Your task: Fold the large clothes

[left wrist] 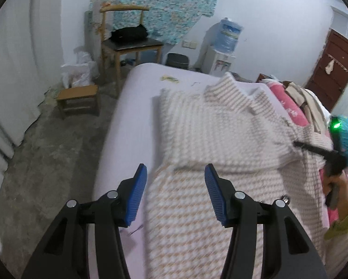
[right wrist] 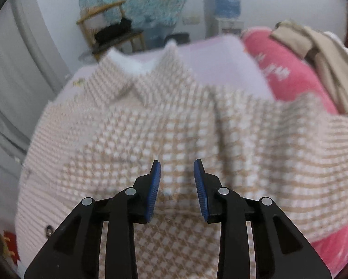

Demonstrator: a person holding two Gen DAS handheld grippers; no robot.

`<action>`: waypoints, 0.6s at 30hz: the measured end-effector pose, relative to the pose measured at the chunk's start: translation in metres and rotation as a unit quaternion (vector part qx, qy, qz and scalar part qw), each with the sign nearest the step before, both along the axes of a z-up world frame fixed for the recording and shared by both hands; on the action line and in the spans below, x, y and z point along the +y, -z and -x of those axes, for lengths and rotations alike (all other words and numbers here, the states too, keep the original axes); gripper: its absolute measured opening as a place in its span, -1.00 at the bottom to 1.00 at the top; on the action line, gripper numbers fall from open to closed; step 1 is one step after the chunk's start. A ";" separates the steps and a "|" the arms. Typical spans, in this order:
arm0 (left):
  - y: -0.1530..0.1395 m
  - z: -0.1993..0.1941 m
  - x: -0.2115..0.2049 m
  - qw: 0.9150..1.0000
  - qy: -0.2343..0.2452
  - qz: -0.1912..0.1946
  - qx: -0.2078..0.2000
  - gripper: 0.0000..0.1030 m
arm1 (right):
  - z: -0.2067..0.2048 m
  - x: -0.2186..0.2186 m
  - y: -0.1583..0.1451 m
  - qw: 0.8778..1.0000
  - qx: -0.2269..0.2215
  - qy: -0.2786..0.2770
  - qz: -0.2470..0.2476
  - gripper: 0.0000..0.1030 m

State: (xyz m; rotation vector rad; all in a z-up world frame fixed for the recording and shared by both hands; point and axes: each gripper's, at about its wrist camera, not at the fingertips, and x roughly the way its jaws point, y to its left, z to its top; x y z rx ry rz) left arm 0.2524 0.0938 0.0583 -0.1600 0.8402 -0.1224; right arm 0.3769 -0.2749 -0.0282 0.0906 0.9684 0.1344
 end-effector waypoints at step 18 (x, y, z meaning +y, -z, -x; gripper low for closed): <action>0.083 -0.182 -0.026 0.997 -0.034 -0.015 0.075 -0.02 | -0.057 0.059 0.008 0.998 0.004 -0.048 0.031 -0.38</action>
